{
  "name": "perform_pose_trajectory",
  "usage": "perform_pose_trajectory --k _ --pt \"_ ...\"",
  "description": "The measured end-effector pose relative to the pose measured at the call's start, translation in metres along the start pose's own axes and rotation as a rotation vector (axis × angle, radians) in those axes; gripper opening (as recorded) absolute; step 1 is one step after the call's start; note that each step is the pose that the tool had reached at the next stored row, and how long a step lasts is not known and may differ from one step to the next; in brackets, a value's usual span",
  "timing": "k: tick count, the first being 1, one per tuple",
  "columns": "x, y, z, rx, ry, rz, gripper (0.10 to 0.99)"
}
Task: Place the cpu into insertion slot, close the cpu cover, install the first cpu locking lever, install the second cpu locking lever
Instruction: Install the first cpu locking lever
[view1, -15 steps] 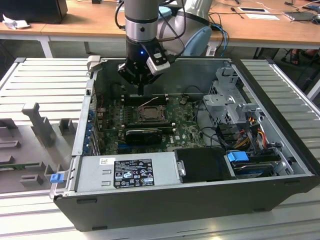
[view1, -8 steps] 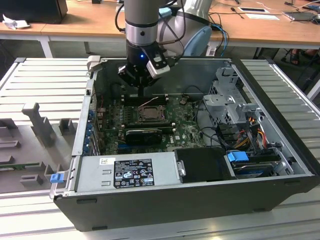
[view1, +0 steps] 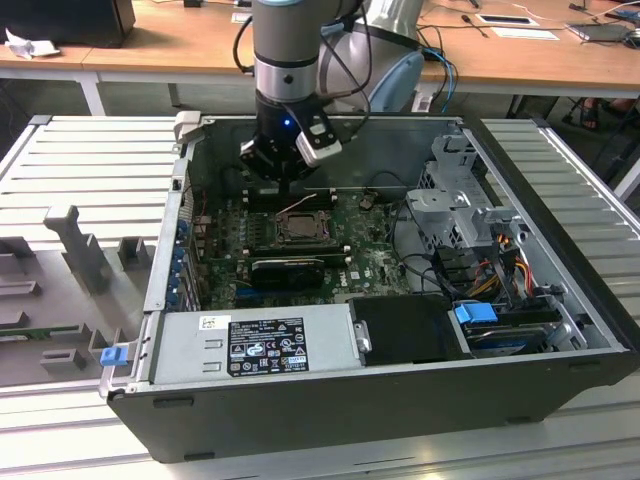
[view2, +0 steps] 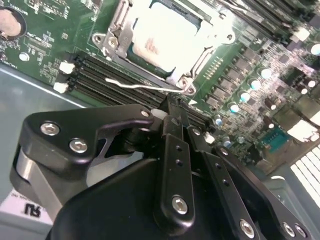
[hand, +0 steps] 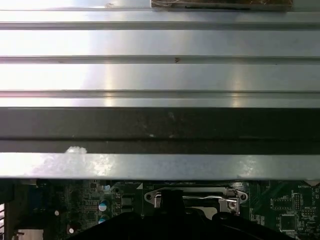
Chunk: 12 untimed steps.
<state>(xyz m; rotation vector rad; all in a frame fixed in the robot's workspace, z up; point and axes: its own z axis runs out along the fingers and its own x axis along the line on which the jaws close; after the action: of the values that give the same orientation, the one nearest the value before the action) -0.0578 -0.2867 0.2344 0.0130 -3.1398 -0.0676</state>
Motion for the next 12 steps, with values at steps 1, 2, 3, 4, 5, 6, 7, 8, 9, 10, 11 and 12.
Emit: perform_pose_trajectory --k 1,2,3,4,5,6,7,8,9,10,11,12 --pt "-0.0003 0.0 0.0007 0.0 0.0 -0.006 0.106" --pt "-0.0006 0.0 0.001 -0.001 0.0 -0.011 0.106" --pt "-0.001 -0.0001 0.0011 -0.006 0.0002 -0.014 0.106" --pt "-0.0016 -0.0001 0.0015 -0.009 0.0 -0.015 0.106" --pt "-0.0031 -0.0001 0.0027 -0.009 0.0 -0.016 0.106" --pt "-0.0042 -0.0002 0.0038 -0.009 0.0001 -0.016 0.106" --pt "-0.0057 -0.0002 0.0048 -0.009 0.0002 -0.018 0.106" --pt "-0.0073 -0.0002 0.0058 -0.01 0.0002 -0.018 0.106" --pt "-0.0092 -0.0002 0.007 -0.01 0.0003 -0.02 0.106" --pt "-0.011 0.0 0.008 -0.01 0.0004 -0.021 0.106" --pt "-0.0137 0.0007 0.0089 -0.01 0.0005 -0.024 0.106" --pt "-0.0152 0.0014 0.0092 -0.01 0.0005 -0.026 0.106"
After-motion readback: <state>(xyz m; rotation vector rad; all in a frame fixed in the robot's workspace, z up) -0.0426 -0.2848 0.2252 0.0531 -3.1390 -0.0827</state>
